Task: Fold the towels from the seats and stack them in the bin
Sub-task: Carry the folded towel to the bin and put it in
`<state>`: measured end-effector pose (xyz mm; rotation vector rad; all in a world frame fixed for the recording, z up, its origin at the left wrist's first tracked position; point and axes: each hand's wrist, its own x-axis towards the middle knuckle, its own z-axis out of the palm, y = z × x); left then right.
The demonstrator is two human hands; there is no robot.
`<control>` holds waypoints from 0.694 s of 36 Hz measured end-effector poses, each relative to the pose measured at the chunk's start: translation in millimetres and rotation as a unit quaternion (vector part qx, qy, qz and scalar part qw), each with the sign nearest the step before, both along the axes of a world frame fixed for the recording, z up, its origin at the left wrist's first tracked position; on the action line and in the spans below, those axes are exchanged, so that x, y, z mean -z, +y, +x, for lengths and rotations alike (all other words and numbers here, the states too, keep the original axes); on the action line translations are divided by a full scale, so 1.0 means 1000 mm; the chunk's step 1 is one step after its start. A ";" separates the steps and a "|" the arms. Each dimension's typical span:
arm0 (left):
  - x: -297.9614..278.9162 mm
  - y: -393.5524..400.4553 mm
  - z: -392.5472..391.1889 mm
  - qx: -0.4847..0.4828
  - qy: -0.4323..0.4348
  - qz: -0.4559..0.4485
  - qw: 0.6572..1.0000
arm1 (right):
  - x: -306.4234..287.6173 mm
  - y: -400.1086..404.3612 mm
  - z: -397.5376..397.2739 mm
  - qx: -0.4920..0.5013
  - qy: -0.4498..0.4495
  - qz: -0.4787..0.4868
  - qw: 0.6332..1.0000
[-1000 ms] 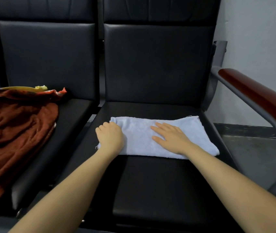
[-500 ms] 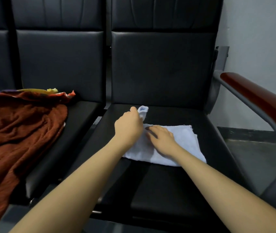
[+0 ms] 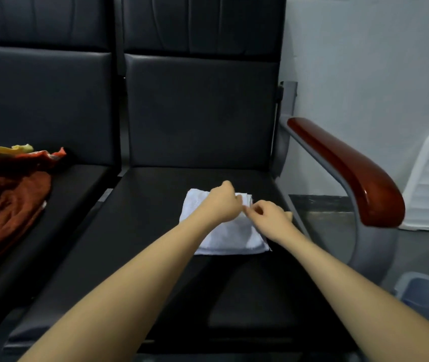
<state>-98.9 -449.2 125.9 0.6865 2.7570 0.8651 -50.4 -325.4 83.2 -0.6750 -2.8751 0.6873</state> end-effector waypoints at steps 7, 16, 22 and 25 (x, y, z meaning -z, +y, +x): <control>0.034 -0.023 -0.011 -0.129 0.164 -0.218 0.954 | 0.004 -0.005 -0.010 0.085 -0.028 -0.010 0.996; 0.055 -0.044 -0.026 -0.179 0.122 -0.213 0.953 | 0.014 -0.032 -0.019 0.136 -0.044 0.114 0.983; 0.065 -0.039 -0.029 -0.170 0.091 -0.176 0.965 | 0.022 -0.029 -0.022 0.142 -0.073 0.154 0.975; 0.065 -0.037 -0.032 -0.159 0.101 -0.157 0.970 | 0.022 -0.032 -0.027 0.118 -0.076 0.150 0.979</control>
